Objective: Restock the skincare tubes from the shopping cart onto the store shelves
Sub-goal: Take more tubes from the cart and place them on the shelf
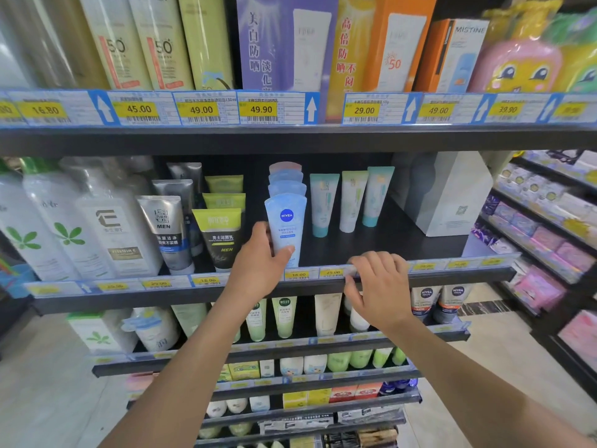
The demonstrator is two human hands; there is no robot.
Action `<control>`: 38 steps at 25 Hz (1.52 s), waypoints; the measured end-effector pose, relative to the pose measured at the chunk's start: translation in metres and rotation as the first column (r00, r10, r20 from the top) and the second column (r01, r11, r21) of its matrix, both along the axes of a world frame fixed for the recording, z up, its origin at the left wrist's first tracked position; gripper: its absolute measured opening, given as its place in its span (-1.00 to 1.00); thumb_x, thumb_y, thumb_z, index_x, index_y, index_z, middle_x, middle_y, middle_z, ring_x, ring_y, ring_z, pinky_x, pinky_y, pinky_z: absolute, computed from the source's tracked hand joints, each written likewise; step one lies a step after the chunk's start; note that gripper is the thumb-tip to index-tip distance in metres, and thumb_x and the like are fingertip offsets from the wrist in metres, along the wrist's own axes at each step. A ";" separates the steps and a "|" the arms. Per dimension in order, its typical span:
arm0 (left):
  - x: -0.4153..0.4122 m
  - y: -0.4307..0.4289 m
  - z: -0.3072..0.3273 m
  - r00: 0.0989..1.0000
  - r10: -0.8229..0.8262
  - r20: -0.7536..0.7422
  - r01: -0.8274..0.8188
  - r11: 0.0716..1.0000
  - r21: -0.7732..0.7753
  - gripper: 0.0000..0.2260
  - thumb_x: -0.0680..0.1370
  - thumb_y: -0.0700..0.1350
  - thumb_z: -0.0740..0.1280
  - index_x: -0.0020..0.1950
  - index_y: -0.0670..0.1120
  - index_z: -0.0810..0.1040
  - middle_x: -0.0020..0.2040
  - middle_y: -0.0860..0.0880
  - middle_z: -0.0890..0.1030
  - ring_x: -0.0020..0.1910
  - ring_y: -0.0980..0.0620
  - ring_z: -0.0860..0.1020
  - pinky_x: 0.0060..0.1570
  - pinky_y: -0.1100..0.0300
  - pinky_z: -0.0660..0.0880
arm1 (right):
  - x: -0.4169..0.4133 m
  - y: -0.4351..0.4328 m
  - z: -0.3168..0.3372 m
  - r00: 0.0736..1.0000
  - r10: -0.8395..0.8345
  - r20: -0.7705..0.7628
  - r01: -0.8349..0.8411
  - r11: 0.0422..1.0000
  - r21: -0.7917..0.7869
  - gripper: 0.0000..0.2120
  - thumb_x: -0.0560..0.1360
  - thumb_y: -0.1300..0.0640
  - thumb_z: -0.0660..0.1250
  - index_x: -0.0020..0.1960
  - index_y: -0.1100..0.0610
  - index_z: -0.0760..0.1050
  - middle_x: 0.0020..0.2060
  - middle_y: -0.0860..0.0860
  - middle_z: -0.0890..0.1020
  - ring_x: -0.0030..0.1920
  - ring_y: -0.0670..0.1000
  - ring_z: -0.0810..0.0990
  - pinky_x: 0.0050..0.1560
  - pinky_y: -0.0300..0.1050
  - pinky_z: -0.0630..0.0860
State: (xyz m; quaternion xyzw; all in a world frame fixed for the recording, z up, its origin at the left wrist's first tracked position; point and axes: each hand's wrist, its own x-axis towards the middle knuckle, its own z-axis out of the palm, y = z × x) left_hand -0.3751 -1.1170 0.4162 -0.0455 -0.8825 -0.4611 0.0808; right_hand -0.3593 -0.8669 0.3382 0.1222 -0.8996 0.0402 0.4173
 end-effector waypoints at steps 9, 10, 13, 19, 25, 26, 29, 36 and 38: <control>0.009 0.001 -0.003 0.999 0.017 -0.033 -0.022 0.984 -0.179 -0.58 0.63 0.05 0.38 0.38 -0.05 0.31 0.33 -0.05 0.58 0.17 -0.03 0.62 -0.20 0.25 0.48 | 0.005 -0.003 0.003 0.994 -0.056 0.094 0.053 0.998 0.038 -0.79 0.56 -0.04 0.26 0.08 0.04 0.56 -0.06 -0.04 0.58 -0.04 0.06 0.50 0.13 0.03 0.37; 0.012 0.002 -0.004 0.999 0.019 -0.039 -0.027 0.979 -0.204 -0.58 0.62 0.05 0.38 0.37 -0.05 0.31 0.32 -0.05 0.58 0.15 -0.04 0.62 -0.23 0.26 0.45 | 0.007 -0.003 0.004 0.991 -0.060 0.118 0.055 0.997 0.049 -0.78 0.57 -0.05 0.24 0.10 0.03 0.55 -0.06 -0.05 0.58 -0.03 0.06 0.50 0.12 0.02 0.37; 0.021 0.003 -0.004 0.998 0.039 -0.043 -0.048 0.974 -0.220 -0.54 0.61 0.05 0.40 0.41 -0.03 0.31 0.32 -0.05 0.56 0.19 -0.04 0.59 -0.09 0.15 0.51 | 0.011 -0.002 0.013 0.977 -0.055 0.206 0.041 0.997 0.070 -0.72 0.59 -0.08 0.19 0.20 0.01 0.54 0.00 -0.07 0.60 0.01 0.05 0.53 0.12 0.00 0.39; 0.055 0.007 0.005 0.996 0.059 -0.063 -0.073 0.967 -0.246 -0.30 0.63 0.02 0.38 0.64 -0.05 0.07 0.55 -0.12 0.33 0.44 -0.12 0.44 0.28 -0.06 0.48 | 0.039 0.017 0.045 0.935 0.029 0.354 -0.028 1.000 -0.007 -0.43 0.53 -0.07 0.29 0.50 0.06 0.33 0.35 -0.01 0.50 0.40 0.05 0.41 0.45 0.05 0.34; 0.119 0.037 0.000 0.953 0.000 -0.304 -0.166 0.838 -0.520 -0.30 0.64 0.20 0.25 0.68 0.01 0.04 0.68 -0.07 0.11 0.66 -0.11 0.07 0.56 -0.18 0.22 | 0.123 0.080 0.070 0.934 -0.078 0.349 0.098 0.994 -0.040 -0.41 0.53 -0.09 0.31 0.51 0.02 0.30 0.44 -0.02 0.41 0.46 0.07 0.34 0.49 0.06 0.26; 0.129 0.048 0.001 0.940 -0.032 -0.341 -0.176 0.810 -0.560 -0.31 0.64 0.24 0.21 0.69 0.04 0.04 0.69 -0.07 0.08 0.67 -0.11 0.00 0.59 -0.21 0.12 | 0.140 0.092 0.073 0.932 -0.108 0.347 0.128 0.991 -0.034 -0.41 0.54 -0.10 0.31 0.52 0.02 0.30 0.45 -0.01 0.40 0.47 0.07 0.32 0.49 0.07 0.23; 0.163 0.100 0.005 0.886 -0.185 -0.425 -0.166 0.730 -0.663 -0.31 0.63 0.34 0.08 0.69 0.08 0.06 0.70 -0.06 0.06 0.68 -0.12 -0.04 0.60 -0.28 0.02 | 0.201 0.138 0.086 0.927 -0.192 0.323 0.214 0.976 -0.034 -0.41 0.54 -0.10 0.31 0.52 0.01 0.30 0.47 0.00 0.38 0.48 0.09 0.29 0.53 0.13 0.18; 0.244 0.274 -0.013 0.792 -0.500 -0.351 0.081 0.655 -0.751 -0.32 0.61 0.36 -0.01 0.67 0.09 0.09 0.69 -0.08 0.09 0.67 -0.17 0.01 0.57 -0.34 0.04 | 0.359 0.263 0.082 0.827 -0.449 0.337 0.489 0.871 -0.038 -0.44 0.49 -0.17 0.26 0.45 -0.03 0.35 0.45 -0.01 0.37 0.43 0.12 0.35 0.44 0.14 0.30; 0.273 0.330 -0.020 0.750 -0.588 -0.303 0.171 0.616 -0.769 -0.32 0.59 0.35 -0.04 0.66 0.07 0.16 0.67 -0.10 0.16 0.65 -0.20 0.10 0.54 -0.36 0.09 | 0.406 0.300 0.077 0.761 -0.534 0.370 0.585 0.811 -0.033 -0.44 0.50 -0.19 0.25 0.46 -0.06 0.33 0.47 -0.02 0.34 0.44 0.11 0.32 0.47 0.15 0.26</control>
